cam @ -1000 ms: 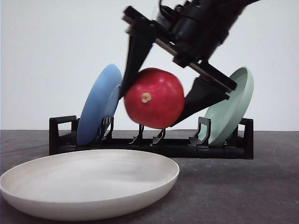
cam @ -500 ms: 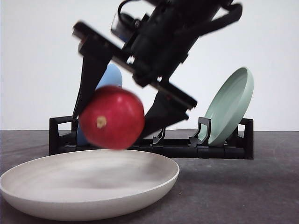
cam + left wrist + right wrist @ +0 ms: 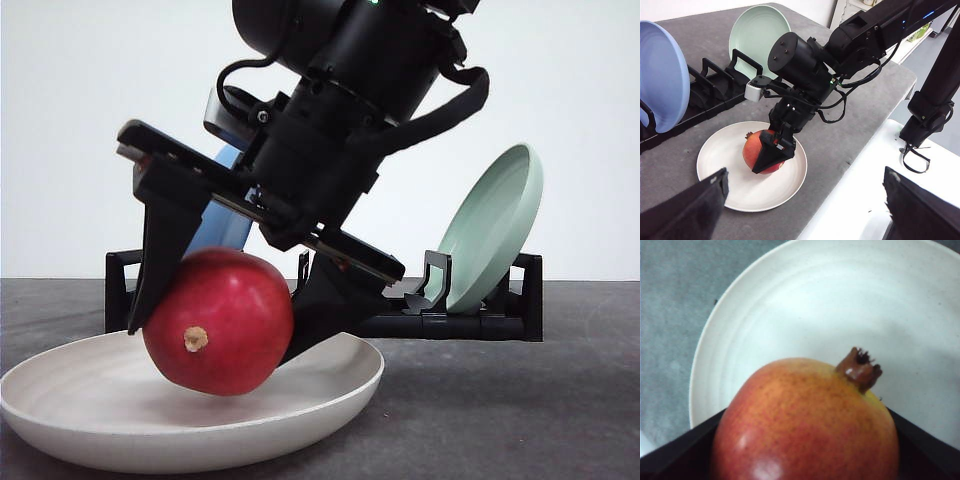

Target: Place pomegranate in white plate

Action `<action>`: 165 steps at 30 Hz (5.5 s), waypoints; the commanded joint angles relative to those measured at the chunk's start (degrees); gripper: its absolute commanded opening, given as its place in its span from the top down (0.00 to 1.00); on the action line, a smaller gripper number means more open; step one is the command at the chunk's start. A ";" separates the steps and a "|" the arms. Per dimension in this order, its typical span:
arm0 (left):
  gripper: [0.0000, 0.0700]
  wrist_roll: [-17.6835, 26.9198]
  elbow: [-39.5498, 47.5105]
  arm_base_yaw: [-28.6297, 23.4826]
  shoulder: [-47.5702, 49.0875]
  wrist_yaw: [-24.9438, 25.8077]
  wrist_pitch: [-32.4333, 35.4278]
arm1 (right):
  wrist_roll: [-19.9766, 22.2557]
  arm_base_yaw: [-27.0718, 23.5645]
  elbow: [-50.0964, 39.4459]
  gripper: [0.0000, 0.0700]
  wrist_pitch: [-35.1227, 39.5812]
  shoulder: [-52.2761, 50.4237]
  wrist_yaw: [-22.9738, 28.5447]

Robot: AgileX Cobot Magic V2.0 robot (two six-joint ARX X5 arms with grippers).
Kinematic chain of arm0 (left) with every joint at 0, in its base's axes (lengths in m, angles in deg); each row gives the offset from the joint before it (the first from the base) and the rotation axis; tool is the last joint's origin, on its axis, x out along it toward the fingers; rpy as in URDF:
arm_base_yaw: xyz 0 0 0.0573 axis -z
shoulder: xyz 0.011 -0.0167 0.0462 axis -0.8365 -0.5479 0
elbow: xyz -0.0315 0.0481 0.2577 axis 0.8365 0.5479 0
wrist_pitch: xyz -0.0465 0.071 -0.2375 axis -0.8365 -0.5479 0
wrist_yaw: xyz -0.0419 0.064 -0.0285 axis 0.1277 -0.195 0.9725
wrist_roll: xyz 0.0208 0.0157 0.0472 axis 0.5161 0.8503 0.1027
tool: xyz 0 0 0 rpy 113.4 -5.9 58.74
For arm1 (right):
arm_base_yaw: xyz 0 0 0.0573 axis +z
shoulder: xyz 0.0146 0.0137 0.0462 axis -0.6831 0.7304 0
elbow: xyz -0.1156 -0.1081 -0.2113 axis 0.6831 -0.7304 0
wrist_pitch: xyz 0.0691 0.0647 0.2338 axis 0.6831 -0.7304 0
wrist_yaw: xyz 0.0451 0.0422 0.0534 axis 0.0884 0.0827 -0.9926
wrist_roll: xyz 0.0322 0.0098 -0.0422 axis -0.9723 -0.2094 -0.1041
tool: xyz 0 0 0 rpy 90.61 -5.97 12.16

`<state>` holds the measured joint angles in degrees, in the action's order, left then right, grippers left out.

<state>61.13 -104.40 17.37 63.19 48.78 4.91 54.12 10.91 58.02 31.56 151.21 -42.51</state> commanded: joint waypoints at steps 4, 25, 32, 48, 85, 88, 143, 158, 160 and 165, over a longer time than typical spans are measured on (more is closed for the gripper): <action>0.15 0.44 -0.46 0.76 -0.31 -0.15 0.44 | 1.69 0.62 0.96 0.37 0.55 0.86 0.00; 0.15 0.22 -0.46 0.76 -0.31 -0.50 0.35 | 5.02 -0.08 1.05 0.00 -3.50 -10.27 1.47; 0.15 -0.64 -0.46 0.76 -0.31 -0.35 0.46 | 9.68 -0.09 1.05 0.00 -13.22 -28.19 1.75; 0.16 -6.01 -0.44 0.76 -1.59 -2.29 9.92 | 14.09 -0.07 1.05 0.00 -36.41 -66.67 8.83; 1.00 -5.81 -0.46 0.76 -10.82 -3.32 10.71 | 15.58 -0.07 1.05 0.95 -40.02 -74.96 10.71; 1.00 -5.81 -0.46 0.76 -10.82 -3.32 10.71 | 15.58 -0.07 1.05 0.95 -40.04 -74.96 10.71; 1.00 19.48 57.42 -71.82 14.08 13.78 54.51 | 15.58 -0.07 1.05 0.95 -40.04 -74.98 10.71; 1.00 19.74 57.72 -71.91 14.08 13.09 54.41 | 15.58 -0.07 1.05 0.95 -40.04 -74.98 10.71; 1.00 19.71 57.72 -71.89 14.08 13.14 54.42 | 15.58 -0.07 1.05 0.95 -40.04 -74.98 10.71; 0.99 19.71 57.72 -71.89 14.08 13.16 54.45 | 15.58 -0.07 1.05 0.95 -40.04 -74.98 10.71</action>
<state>80.76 -47.35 -54.51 77.20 62.27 59.21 69.22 10.39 58.07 -9.10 76.00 -32.02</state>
